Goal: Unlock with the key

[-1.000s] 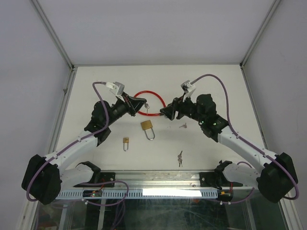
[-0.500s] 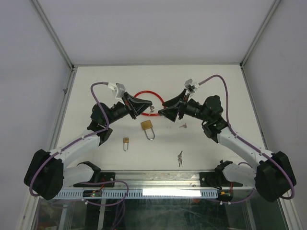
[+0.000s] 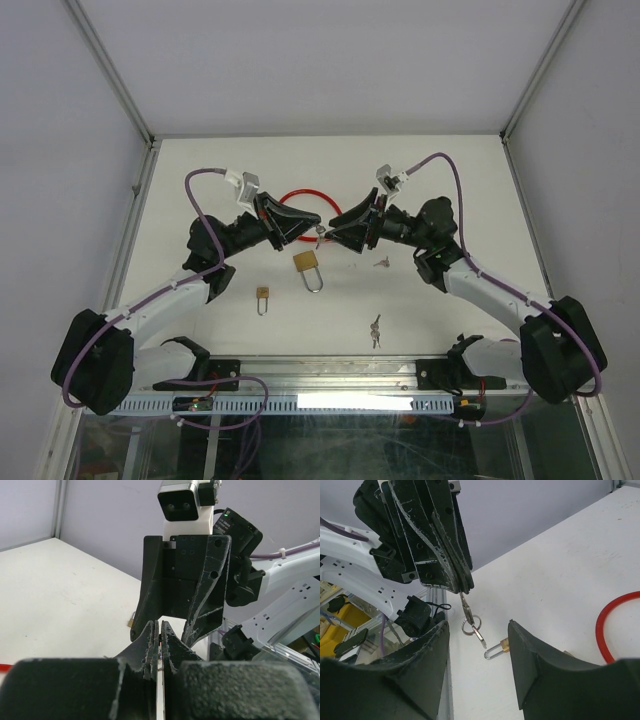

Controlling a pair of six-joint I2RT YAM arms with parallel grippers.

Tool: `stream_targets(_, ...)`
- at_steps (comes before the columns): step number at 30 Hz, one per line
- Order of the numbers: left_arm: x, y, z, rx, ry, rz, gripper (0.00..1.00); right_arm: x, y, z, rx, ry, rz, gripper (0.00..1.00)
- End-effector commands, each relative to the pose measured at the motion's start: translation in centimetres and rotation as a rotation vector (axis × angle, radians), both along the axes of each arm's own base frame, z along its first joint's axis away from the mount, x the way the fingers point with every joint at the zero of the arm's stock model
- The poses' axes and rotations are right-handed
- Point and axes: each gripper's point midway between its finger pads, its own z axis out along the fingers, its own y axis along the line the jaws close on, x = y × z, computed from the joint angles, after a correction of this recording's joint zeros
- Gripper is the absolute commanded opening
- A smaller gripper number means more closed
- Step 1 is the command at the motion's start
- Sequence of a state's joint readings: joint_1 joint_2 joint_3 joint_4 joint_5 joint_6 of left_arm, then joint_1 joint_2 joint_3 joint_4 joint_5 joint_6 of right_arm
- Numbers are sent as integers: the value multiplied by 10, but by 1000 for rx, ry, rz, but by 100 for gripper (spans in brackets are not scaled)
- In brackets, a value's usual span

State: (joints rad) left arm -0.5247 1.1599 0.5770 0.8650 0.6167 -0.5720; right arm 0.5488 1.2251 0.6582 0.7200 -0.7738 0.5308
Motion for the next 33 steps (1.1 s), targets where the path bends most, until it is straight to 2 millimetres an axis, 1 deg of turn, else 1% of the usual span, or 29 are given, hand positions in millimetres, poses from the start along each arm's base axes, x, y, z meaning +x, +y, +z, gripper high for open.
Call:
stream_targets(1,-15,-3,31,-67,-86,-66,0,-5,6,40,77,-108,46,52)
stream_targets(17,-17,-3,32,-81,-80,-76,0,-11,15,44,103,-114,105,30)
stream_targets(27,-18,-4,33,-87,-76,-85,0,-12,17,47,125,-120,117,21)
stream_targets(30,-17,-4,33,-88,-67,-87,0,-13,17,49,130,-128,126,15)
stream_targets(33,-16,-4,33,-92,-56,-83,0,-14,17,49,131,-130,130,5)
